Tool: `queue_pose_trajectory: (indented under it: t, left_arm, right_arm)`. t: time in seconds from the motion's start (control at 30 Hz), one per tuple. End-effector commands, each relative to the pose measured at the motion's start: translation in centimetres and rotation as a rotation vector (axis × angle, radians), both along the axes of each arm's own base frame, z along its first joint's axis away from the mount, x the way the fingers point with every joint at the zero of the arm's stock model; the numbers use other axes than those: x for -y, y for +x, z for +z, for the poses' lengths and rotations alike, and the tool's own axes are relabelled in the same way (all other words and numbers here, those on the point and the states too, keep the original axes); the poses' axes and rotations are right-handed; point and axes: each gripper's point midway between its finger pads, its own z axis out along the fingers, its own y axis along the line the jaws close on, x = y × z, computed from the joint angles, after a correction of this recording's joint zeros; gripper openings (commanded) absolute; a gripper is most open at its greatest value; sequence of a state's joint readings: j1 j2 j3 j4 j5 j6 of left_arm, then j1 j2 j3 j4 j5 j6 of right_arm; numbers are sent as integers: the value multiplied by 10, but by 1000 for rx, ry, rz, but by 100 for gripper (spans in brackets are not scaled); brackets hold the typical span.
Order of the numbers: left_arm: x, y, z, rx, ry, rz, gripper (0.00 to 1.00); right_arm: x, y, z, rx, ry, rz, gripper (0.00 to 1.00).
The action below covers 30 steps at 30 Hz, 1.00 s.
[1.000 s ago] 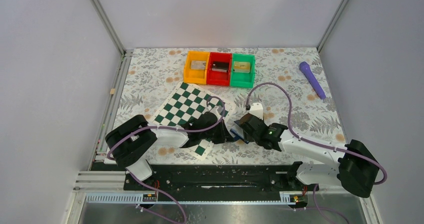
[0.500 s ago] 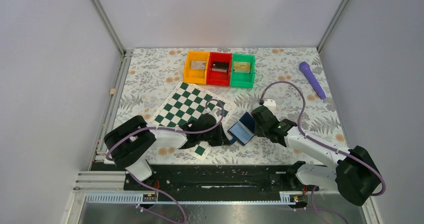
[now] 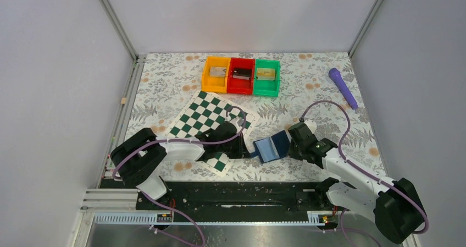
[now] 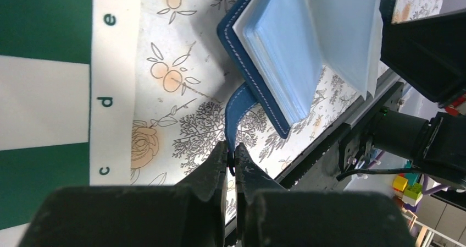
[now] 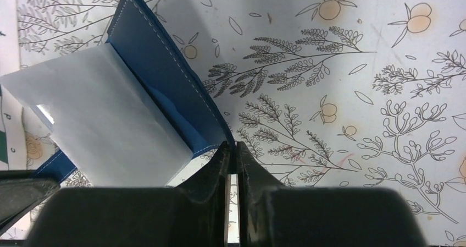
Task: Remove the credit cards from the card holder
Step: Open the card holder at the center of the board.
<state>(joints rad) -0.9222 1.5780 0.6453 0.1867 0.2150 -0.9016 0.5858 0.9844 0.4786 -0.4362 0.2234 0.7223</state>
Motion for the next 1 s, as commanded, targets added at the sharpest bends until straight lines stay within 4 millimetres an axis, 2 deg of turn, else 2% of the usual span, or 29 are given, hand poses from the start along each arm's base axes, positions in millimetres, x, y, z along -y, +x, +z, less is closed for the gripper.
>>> queue_pose_trajectory:
  t: [0.0, 0.13, 0.23, 0.5, 0.6, 0.7, 0.77, 0.97]
  left_arm:
    - [20, 7, 36, 60, -106, -65, 0]
    - [26, 8, 36, 52, -95, -98, 0]
    - [26, 8, 33, 44, -87, -101, 0]
    - [32, 10, 41, 53, -114, -108, 0]
    - [36, 13, 50, 64, -136, -108, 0]
    - [40, 15, 58, 75, -155, -110, 0]
    - [42, 15, 62, 80, -165, -111, 0]
    - [44, 15, 70, 83, -190, -111, 0]
  right_arm:
    - [8, -10, -13, -75, -18, -45, 15]
    - [7, -6, -9, -78, -27, -44, 32]
    - [8, -6, 4, -74, -37, -27, 37]
    - [-10, -16, 51, -5, 104, 73, 34]
    - [-28, -18, 71, 35, 206, 128, 29]
    - [-57, -17, 87, 96, 337, 223, 26]
    - [-72, -13, 92, 136, 361, 271, 26]
    - [-101, -9, 83, 131, 272, 377, 26]
